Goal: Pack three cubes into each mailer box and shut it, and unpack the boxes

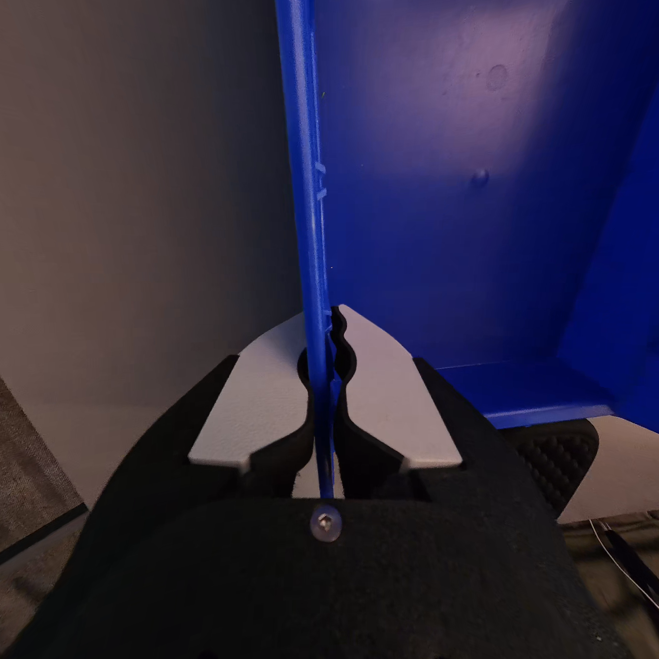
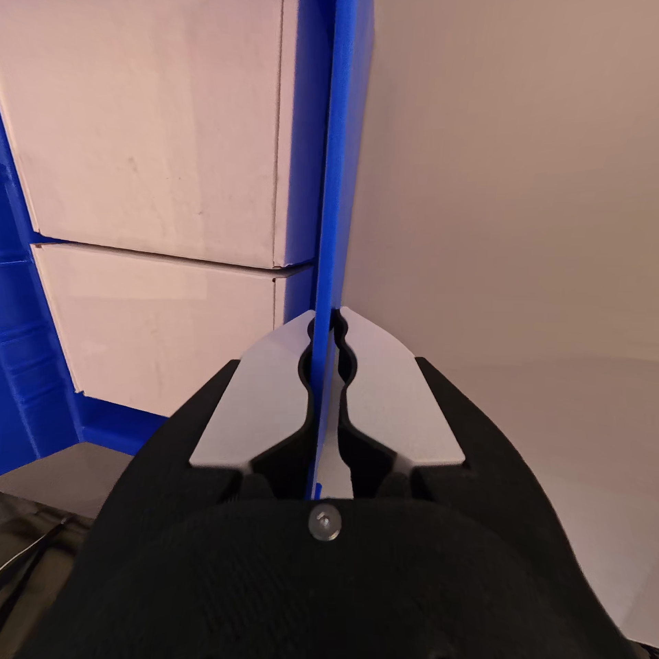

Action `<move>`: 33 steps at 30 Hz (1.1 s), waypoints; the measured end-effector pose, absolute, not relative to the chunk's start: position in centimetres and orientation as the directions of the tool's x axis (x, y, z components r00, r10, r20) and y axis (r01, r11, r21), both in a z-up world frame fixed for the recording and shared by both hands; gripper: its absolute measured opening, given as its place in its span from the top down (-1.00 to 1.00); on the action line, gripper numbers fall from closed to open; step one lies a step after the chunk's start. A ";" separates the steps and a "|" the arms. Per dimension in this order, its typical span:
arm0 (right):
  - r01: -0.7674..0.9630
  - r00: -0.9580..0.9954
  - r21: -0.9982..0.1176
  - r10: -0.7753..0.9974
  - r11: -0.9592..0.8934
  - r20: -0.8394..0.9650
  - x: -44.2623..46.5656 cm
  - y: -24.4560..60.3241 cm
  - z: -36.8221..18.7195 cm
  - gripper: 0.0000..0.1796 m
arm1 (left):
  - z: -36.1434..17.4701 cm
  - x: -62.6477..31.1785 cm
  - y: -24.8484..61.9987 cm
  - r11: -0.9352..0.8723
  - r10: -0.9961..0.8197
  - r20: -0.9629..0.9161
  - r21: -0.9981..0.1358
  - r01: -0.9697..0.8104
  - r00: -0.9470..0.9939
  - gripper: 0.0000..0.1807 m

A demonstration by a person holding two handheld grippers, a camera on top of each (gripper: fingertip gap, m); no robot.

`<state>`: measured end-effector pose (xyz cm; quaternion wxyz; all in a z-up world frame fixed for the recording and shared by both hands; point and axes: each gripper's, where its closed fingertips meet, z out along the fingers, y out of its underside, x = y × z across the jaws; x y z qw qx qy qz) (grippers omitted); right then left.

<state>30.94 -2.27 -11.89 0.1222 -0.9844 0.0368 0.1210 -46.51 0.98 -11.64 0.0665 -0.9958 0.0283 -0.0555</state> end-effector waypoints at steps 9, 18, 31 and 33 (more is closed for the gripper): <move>-0.043 0.969 -0.165 0.000 -0.985 -0.248 26.7 -1.0 -11.9 0.92 | -11.7 -44.1 -0.1 -0.987 -0.152 0.105 -0.076 -0.145 0.983 0.92; 0.042 0.986 -0.054 0.050 -0.998 -0.160 19.6 -0.7 -11.9 0.92 | -11.8 -40.2 -1.5 -0.974 -0.224 0.053 0.005 -0.225 0.973 0.81; 0.258 0.954 -0.116 0.272 -0.959 -0.124 8.0 0.3 -12.2 0.83 | -11.9 -34.0 -2.7 -0.908 -0.417 -0.004 0.041 -0.416 0.909 0.63; 0.264 0.955 -0.124 0.277 -0.956 -0.108 7.6 0.5 -12.0 0.82 | -11.7 -33.2 -3.3 -0.889 -0.454 0.042 0.045 -0.456 0.890 0.59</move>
